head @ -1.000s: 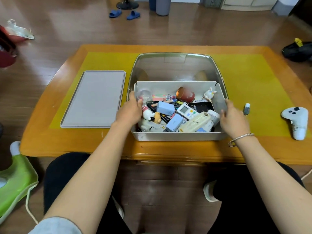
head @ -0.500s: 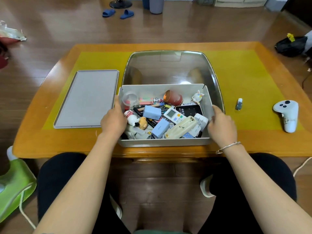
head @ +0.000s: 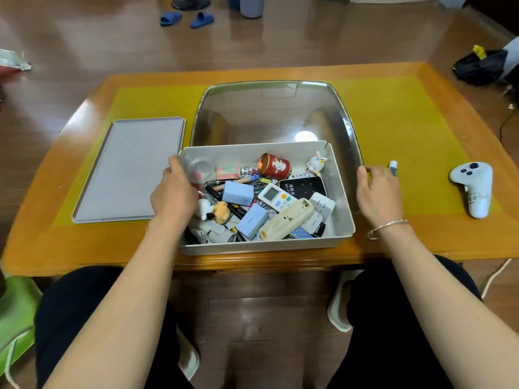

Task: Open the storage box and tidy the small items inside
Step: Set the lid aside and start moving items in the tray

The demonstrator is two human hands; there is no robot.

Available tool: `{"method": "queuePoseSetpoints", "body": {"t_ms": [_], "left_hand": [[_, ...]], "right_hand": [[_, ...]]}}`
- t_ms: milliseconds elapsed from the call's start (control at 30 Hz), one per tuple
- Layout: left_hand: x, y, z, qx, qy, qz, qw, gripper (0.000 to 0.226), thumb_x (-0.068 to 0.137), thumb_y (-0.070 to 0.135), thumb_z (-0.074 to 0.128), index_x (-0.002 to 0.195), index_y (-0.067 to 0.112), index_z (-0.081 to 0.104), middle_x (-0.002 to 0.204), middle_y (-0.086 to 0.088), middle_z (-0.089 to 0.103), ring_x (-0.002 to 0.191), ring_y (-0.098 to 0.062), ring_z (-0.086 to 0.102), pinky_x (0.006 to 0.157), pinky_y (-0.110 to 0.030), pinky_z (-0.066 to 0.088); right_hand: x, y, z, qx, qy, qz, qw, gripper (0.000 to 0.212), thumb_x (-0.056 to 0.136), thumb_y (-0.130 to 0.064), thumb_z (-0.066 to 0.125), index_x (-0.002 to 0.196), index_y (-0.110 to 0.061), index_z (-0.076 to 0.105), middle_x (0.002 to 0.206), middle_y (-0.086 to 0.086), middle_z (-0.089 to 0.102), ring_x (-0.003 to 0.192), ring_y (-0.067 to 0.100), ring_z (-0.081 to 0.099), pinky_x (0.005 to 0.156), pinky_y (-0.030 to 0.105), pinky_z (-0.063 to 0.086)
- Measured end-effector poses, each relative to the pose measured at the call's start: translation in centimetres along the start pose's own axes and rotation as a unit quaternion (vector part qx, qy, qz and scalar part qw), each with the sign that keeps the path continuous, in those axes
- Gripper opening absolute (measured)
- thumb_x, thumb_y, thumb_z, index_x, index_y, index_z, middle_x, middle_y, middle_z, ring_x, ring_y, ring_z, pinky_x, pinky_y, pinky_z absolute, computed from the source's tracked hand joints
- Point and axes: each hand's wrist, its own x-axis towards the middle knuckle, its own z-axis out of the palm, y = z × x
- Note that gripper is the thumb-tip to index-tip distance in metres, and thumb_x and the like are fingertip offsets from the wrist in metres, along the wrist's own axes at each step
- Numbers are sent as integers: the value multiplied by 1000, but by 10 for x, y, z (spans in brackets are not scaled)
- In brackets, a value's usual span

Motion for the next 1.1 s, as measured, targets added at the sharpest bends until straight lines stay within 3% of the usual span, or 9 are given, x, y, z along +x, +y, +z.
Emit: {"method": "queuePoseSetpoints", "body": {"t_ms": [100, 233, 333, 400, 567, 767, 900, 1033, 1100], "left_hand": [[11, 8, 5, 36, -22, -1, 999, 72, 88, 1, 49, 148, 18, 14, 131, -20, 44, 101, -43, 57, 74, -46, 42], [16, 6, 12, 72, -19, 0, 997, 77, 88, 1, 50, 151, 21, 10, 134, -19, 41, 101, -43, 57, 74, -46, 43], [17, 4, 14, 78, -13, 5, 997, 76, 87, 2, 50, 150, 20, 11, 132, -20, 43, 98, -45, 58, 70, -44, 39], [17, 3, 15, 78, -8, 9, 997, 76, 87, 2, 50, 150, 21, 12, 131, -21, 43, 98, -45, 57, 68, -44, 37], [15, 0, 13, 65, 2, 22, 998, 76, 87, 2, 52, 150, 21, 14, 131, -21, 45, 101, -45, 56, 71, -47, 40], [17, 3, 14, 71, -6, 7, 997, 78, 87, 4, 54, 151, 22, 12, 134, -19, 44, 103, -44, 56, 77, -48, 44], [19, 3, 14, 66, -1, 14, 998, 77, 86, 4, 53, 150, 20, 13, 132, -20, 45, 103, -46, 56, 76, -48, 43], [20, 5, 10, 56, -17, 17, 998, 76, 86, 2, 52, 149, 20, 14, 132, -20, 44, 103, -46, 55, 77, -49, 43], [18, 9, 7, 43, -24, 8, 999, 72, 87, 2, 52, 149, 17, 18, 136, -20, 41, 113, -44, 48, 83, -50, 42]], "right_hand": [[22, 27, 7, -95, -73, 64, 991, 42, 93, -21, 48, 133, -8, 46, 143, 21, 35, 125, 42, 36, 101, 46, 33], [39, 49, 18, -133, -128, 93, 978, 50, 93, -19, 49, 141, -13, 34, 153, 23, 13, 134, 44, 25, 107, 49, 28], [47, 56, 26, -123, -139, 79, 979, 52, 95, -17, 45, 145, -10, 30, 155, 19, 10, 136, 41, 23, 109, 45, 27], [49, 58, 30, -118, -123, 62, 983, 46, 95, -13, 45, 139, -3, 38, 154, 18, 18, 135, 38, 27, 108, 42, 29], [44, 55, 29, -83, -61, 25, 994, 31, 84, 3, 51, 113, 1, 61, 120, 25, 50, 107, 43, 49, 89, 43, 45], [44, 51, 19, -42, -66, 87, 993, 44, 82, -4, 61, 126, -3, 52, 115, 27, 60, 108, 43, 55, 88, 44, 45], [40, 25, 3, 82, -23, 48, 995, 30, 80, -11, 69, 109, -4, 66, 98, 17, 69, 92, 32, 63, 83, 37, 49], [23, -14, -11, 256, 26, 8, 966, 23, 78, -14, 74, 100, -13, 68, 72, -6, 58, 60, 0, 51, 62, 8, 43], [13, -29, -10, 304, -6, -8, 953, 19, 79, -15, 73, 96, -17, 65, 69, -9, 54, 60, 3, 48, 66, 13, 44]]}}
